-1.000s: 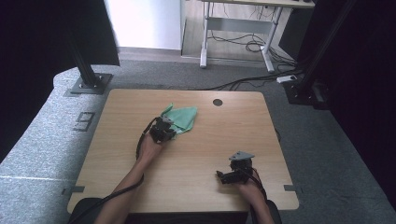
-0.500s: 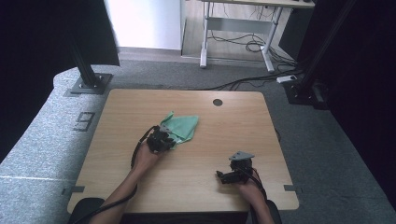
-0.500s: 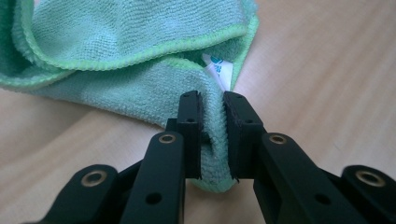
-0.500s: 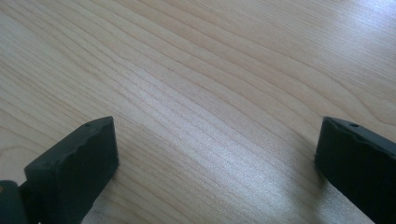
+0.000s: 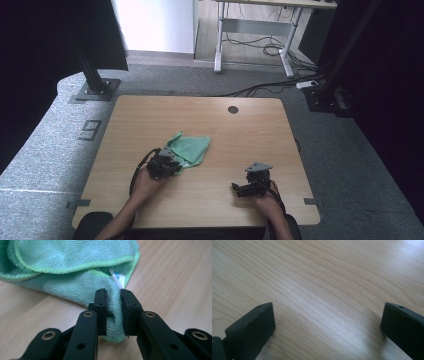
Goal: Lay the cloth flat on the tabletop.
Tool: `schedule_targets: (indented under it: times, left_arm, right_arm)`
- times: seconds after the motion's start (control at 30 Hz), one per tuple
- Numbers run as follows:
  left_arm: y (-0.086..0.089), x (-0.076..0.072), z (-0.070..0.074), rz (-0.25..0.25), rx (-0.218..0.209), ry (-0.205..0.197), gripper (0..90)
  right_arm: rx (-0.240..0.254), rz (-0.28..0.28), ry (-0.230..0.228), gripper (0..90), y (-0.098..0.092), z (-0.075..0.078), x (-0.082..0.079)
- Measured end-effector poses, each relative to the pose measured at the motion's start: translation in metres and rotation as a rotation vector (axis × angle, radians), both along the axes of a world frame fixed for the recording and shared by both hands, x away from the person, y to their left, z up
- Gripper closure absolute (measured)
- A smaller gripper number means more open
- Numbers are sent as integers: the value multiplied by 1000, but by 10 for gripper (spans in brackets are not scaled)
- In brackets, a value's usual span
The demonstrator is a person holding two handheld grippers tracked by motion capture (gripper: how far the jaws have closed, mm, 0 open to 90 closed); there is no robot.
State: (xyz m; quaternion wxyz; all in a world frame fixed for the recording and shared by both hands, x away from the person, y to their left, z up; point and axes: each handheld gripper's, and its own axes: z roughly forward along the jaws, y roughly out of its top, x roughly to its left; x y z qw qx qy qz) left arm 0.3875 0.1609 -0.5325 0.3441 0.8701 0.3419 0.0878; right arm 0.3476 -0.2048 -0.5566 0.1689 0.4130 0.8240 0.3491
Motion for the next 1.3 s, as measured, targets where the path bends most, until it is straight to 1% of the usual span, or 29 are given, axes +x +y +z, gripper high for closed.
schedule_targets:
  times: [0.03, 0.1, 0.17, 0.2, 0.23, 0.27, 0.3, 0.4, 0.43, 0.5, 0.53, 0.57, 0.6, 0.63, 0.67, 0.7, 0.73, 0.77, 0.8, 0.83, 0.87, 0.97, 1.0, 1.03, 1.07, 1.17, 1.3]
  left_arm:
    - [0, 0, 0, 0, 0, 0, 753]
    - [1, -10, 0, -2, -1, -1, 753]
    - [2, -16, 0, -5, 7, -11, 752]
    - [2, -16, 0, -5, 7, -11, 750]
    - [3, -21, -1, -4, 5, -23, 746]
    - [3, -21, -1, -4, 5, -23, 743]
    - [4, -23, -3, 2, -7, -34, 741]
    - [5, -24, -5, 3, -12, -43, 732]
    - [4, -25, -6, 1, -11, -59, 725]
    - [4, -28, -8, 4, -15, -76, 711]
    - [4, -28, -8, 4, -15, -76, 705]
    - [4, -29, -9, 6, -20, -90, 701]
    - [4, -29, -9, 6, -20, -90, 695]
    - [4, -30, -11, 12, -30, -97, 689]
    - [4, -30, -11, 12, -30, -97, 686]
    - [5, -31, -12, 16, -44, -101, 684]
    - [5, -31, -12, 16, -44, -101, 684]
    - [5, -31, -13, 18, -53, -100, 683]
    - [6, -30, -13, 19, -62, -96, 683]
    - [7, -29, -13, 19, -74, -85, 679]
    - [7, -29, -13, 19, -76, -83, 678]
    - [7, -30, -13, 16, -69, -89, 670]
    - [7, -30, -13, 16, -69, -89, 666]
    - [6, -30, -13, 15, -68, -90, 666]
    - [6, -30, -13, 16, -67, -90, 659]
    - [7, -30, -13, 15, -72, -85, 657]
    - [7, -29, -13, 15, -79, -78, 657]
  right_arm:
    - [0, 0, 0, 0, 0, 0, 0]
    - [1, 7, 0, 0, 0, 0, -1]
    - [-2, 15, -2, 0, 0, 0, -1]
    - [-2, 15, -2, 0, 0, 0, -1]
    - [-1, 20, -2, 0, 0, 0, -1]
    - [-1, 20, -2, 0, 0, 0, -1]
    - [1, 23, 0, 0, 1, 0, -2]
    - [1, 25, 0, 0, 1, 0, -2]
    - [1, 24, 0, 0, 1, 0, -2]
    - [-1, 21, 3, 2, 1, 0, -1]
    - [-1, 21, 3, 2, 1, 0, -1]
    - [-6, 10, 10, 43, 1, 2, -1]
    - [-6, 10, 10, 43, 1, 2, -1]
    - [5, 5, 25, 99, 0, 5, 0]
    - [26, 8, 37, 129, 0, 7, 1]
    - [44, 11, 48, 136, 0, 8, 1]
    - [44, 11, 48, 136, 0, 8, 1]
    - [68, 23, 67, 151, 2, 10, 3]
    - [68, 23, 67, 151, 2, 10, 3]
    - [74, 45, 73, 179, 7, 14, 5]
    - [82, 55, 72, 187, 9, 16, 6]
    - [114, 87, 72, 227, 20, 23, 9]
    - [114, 87, 72, 227, 20, 23, 9]
    - [116, 103, 71, 243, 24, 26, 11]
    - [120, 127, 70, 273, 33, 32, 15]
    - [119, 170, 64, 326, 51, 40, 22]
    - [114, 231, 54, 414, 76, 48, 32]
